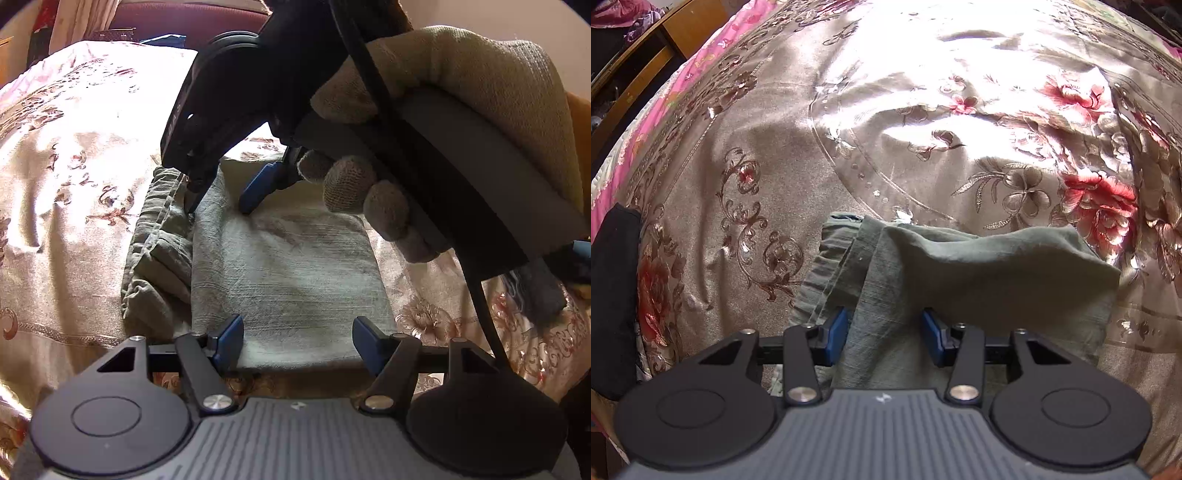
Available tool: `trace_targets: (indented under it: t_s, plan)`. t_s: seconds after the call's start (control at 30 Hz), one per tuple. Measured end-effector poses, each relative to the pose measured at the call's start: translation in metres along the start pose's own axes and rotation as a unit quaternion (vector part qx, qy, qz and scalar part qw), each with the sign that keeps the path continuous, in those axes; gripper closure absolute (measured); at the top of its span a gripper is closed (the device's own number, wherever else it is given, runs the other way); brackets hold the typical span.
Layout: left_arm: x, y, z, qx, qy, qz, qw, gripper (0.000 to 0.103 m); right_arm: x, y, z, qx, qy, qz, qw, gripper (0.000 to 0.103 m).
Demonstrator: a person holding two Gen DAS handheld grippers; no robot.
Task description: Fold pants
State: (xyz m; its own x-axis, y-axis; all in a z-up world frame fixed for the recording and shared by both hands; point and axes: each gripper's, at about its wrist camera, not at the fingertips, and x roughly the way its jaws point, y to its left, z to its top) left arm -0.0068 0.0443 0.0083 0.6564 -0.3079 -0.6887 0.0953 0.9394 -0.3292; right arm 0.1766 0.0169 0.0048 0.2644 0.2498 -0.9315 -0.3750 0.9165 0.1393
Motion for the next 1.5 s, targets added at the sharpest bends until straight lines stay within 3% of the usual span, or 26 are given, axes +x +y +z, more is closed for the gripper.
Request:
trace_targets:
  t_s: [0.07, 0.1, 0.13, 0.17, 0.23, 0.3, 0.4, 0.57, 0.7, 0.8, 0.9, 1.03, 1.1, 1.13, 1.17, 1.23, 1.33, 1.43, 1.5]
  plan:
    - [0.003, 0.001, 0.001, 0.001, 0.002, 0.006, 1.0, 0.026, 0.004, 0.002, 0.0, -0.001, 0.001, -0.001, 1.0, 0.06]
    - [0.004, 0.0, 0.001, 0.003, 0.002, 0.007, 1.0, 0.027, 0.004, 0.001, -0.001, -0.002, -0.001, 0.0, 1.0, 0.066]
    - [0.004, -0.001, 0.0, 0.007, 0.0, 0.005, 1.0, 0.034, 0.003, 0.0, -0.002, 0.001, 0.0, 0.004, 1.0, 0.087]
    - [0.003, 0.0, 0.0, 0.007, -0.002, 0.0, 1.0, 0.038, 0.001, -0.005, -0.003, 0.013, 0.002, 0.016, 1.0, 0.098]
    - [0.001, 0.003, 0.001, -0.004, -0.005, -0.011, 0.9999, 0.062, -0.01, -0.013, -0.006, 0.023, -0.01, 0.025, 0.999, 0.099]
    - [-0.004, 0.01, 0.003, -0.027, -0.013, -0.026, 0.9992, 0.073, -0.028, -0.02, -0.011, 0.033, -0.029, 0.035, 0.998, 0.099]
    - [-0.018, 0.019, 0.007, -0.053, -0.038, -0.045, 0.9969, 0.076, -0.058, -0.027, -0.015, 0.046, -0.06, 0.055, 0.996, 0.099]
    - [-0.039, 0.034, 0.014, -0.056, -0.07, -0.035, 0.9954, 0.077, -0.082, -0.024, -0.006, 0.059, -0.093, 0.079, 0.991, 0.099]
    - [-0.039, 0.055, 0.017, -0.072, -0.07, -0.009, 0.9949, 0.077, -0.06, -0.014, 0.004, 0.059, -0.085, 0.084, 0.991, 0.099]
    - [-0.034, 0.065, 0.016, -0.096, -0.06, -0.019, 0.9934, 0.077, -0.036, -0.004, 0.007, 0.062, -0.074, 0.088, 0.991, 0.099]
    - [-0.034, 0.06, 0.015, -0.075, -0.065, -0.015, 0.9949, 0.077, -0.02, 0.005, 0.008, 0.065, -0.076, 0.104, 0.989, 0.099]
    - [-0.036, 0.061, 0.014, -0.076, -0.064, -0.016, 0.995, 0.077, -0.025, 0.006, 0.009, 0.069, -0.087, 0.125, 0.986, 0.102]
    - [-0.036, 0.063, 0.016, -0.072, -0.058, -0.034, 0.9952, 0.077, -0.031, 0.007, 0.012, 0.061, -0.096, 0.12, 0.986, 0.102]
    - [-0.036, 0.063, 0.016, -0.07, -0.055, -0.036, 0.9953, 0.071, -0.033, 0.008, 0.013, 0.051, -0.094, 0.117, 0.987, 0.102]
    - [-0.036, 0.062, 0.015, -0.068, -0.052, -0.036, 0.9957, 0.068, -0.035, 0.009, 0.012, 0.048, -0.093, 0.114, 0.988, 0.099]
    - [-0.035, 0.057, 0.014, -0.051, -0.044, -0.022, 0.9975, 0.049, -0.041, 0.01, 0.006, 0.039, -0.096, 0.1, 0.99, 0.096]
    - [-0.027, 0.052, 0.014, -0.038, -0.026, -0.001, 0.9989, 0.046, -0.042, 0.017, -0.004, 0.005, -0.08, 0.064, 0.995, 0.091]
    - [-0.021, 0.05, 0.018, -0.031, -0.015, 0.016, 0.9993, 0.045, -0.034, 0.017, -0.01, -0.001, -0.061, 0.049, 0.997, 0.065]
    - [-0.021, 0.05, 0.018, -0.038, -0.015, 0.028, 0.9988, 0.045, -0.028, 0.018, -0.011, 0.001, -0.056, 0.047, 0.997, 0.063]
